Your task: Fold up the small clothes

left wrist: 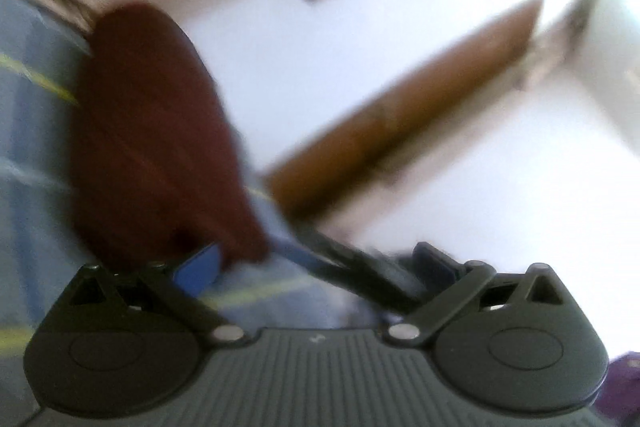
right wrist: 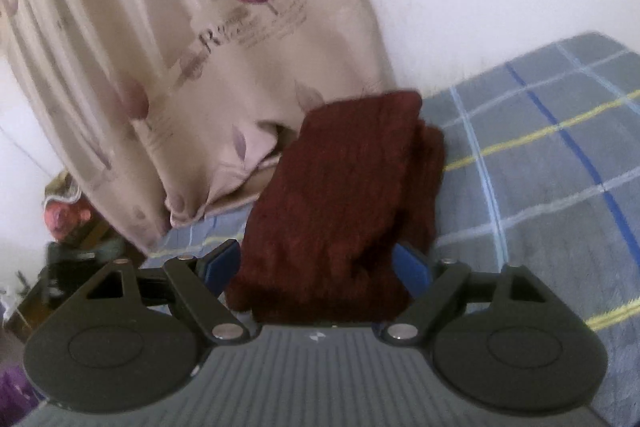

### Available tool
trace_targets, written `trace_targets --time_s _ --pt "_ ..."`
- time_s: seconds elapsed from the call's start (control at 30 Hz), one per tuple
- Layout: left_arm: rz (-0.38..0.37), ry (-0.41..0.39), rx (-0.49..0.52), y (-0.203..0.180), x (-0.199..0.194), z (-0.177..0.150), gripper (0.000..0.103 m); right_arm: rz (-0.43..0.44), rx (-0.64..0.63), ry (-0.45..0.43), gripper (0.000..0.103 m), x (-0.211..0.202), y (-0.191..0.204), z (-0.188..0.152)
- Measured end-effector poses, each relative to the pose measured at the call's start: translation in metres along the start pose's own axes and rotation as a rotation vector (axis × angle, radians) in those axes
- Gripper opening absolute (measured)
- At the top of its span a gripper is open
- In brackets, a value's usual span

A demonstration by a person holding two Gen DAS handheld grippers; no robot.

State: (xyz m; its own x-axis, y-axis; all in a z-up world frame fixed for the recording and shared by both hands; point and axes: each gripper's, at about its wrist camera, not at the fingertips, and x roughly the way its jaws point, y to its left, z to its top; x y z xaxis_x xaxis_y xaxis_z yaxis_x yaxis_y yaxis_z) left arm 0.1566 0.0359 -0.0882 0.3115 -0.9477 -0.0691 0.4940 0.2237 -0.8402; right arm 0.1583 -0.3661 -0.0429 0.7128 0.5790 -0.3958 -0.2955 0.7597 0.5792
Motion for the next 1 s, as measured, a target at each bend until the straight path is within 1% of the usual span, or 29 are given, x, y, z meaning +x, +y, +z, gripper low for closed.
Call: trace_targets --time_s 0.03,0.07,0.13,0.2,0.27,0.33,0.37,0.43,0.47,0.53,0.6,0.63,0.67,0.73,0.77,0.8,0.83,0.87,0.9,0.93,0.97,1.0 --pt "-0.006 0.023 -0.003 -0.001 0.008 -0.004 0.103 -0.026 0.008 0.001 0.084 0.003 -0.003 0.001" --pt "0.008 0.034 0.005 -0.001 0.015 -0.007 0.103 -0.049 0.036 0.002 0.084 0.007 -0.009 0.003" --pt "0.032 0.051 -0.009 0.004 0.032 -0.012 0.103 -0.017 0.127 0.013 0.084 0.015 -0.025 0.007" --pt "0.019 0.061 -0.025 0.008 0.048 -0.016 0.103 0.003 0.204 0.032 0.084 0.025 -0.035 0.008" --pt "0.073 0.06 0.018 0.007 0.064 -0.019 0.103 0.026 0.224 0.079 0.082 0.04 -0.039 0.01" --pt "0.096 0.05 0.057 0.003 0.078 -0.021 0.103 0.027 0.226 0.111 0.056 0.053 -0.038 0.012" --pt "0.113 0.038 0.073 0.003 0.083 -0.02 0.103 0.016 0.213 0.137 0.028 0.059 -0.036 0.014" --pt "0.16 0.01 0.104 0.001 0.091 -0.018 0.103 -0.005 0.188 0.176 0.028 0.065 -0.033 0.018" --pt "0.165 0.002 0.114 0.001 0.092 -0.017 0.103 0.0 0.18 0.18 0.026 0.064 -0.031 0.018" --pt "0.178 -0.019 0.123 0.003 0.094 -0.014 0.103 0.012 0.177 0.174 0.025 0.06 -0.031 0.022" --pt "0.177 -0.033 0.126 0.006 0.091 -0.016 0.103 0.038 0.201 0.156 0.024 0.055 -0.035 0.025" --pt "0.195 -0.052 0.143 0.006 0.087 -0.017 0.103 0.039 0.203 0.151 0.023 0.053 -0.036 0.027" --pt "0.236 -0.076 0.16 0.005 0.08 -0.02 0.103 0.039 0.202 0.15 0.022 0.052 -0.037 0.028" --pt "0.279 -0.123 0.135 0.007 0.063 -0.026 0.103 0.024 0.196 0.16 0.02 0.053 -0.038 0.028" --pt "0.343 -0.166 0.118 0.007 0.05 -0.03 0.103 0.008 0.194 0.168 0.02 0.055 -0.039 0.027" --pt "0.382 -0.199 0.104 0.009 0.035 -0.034 0.102 -0.001 0.188 0.176 0.019 0.056 -0.038 0.025" --pt "0.372 -0.221 0.069 0.014 0.02 -0.037 0.099 -0.01 0.183 0.182 0.019 0.058 -0.039 0.024" --pt "0.387 -0.244 0.015 0.02 0.005 -0.04 0.099 -0.032 0.183 0.181 0.019 0.058 -0.04 0.023" --pt "0.456 -0.271 -0.019 0.023 -0.008 -0.043 0.099 -0.025 0.197 0.188 0.019 0.059 -0.044 0.022" --pt "0.516 -0.311 -0.009 0.022 -0.022 -0.044 0.097 -0.013 0.206 0.188 0.019 0.059 -0.047 0.022" --pt "0.521 -0.333 -0.018 0.022 -0.033 -0.044 0.097 -0.013 0.198 0.187 0.019 0.059 -0.046 0.021" --pt "0.464 -0.344 -0.055 0.024 -0.044 -0.043 0.097 -0.021 0.185 0.185 0.019 0.058 -0.045 0.021"
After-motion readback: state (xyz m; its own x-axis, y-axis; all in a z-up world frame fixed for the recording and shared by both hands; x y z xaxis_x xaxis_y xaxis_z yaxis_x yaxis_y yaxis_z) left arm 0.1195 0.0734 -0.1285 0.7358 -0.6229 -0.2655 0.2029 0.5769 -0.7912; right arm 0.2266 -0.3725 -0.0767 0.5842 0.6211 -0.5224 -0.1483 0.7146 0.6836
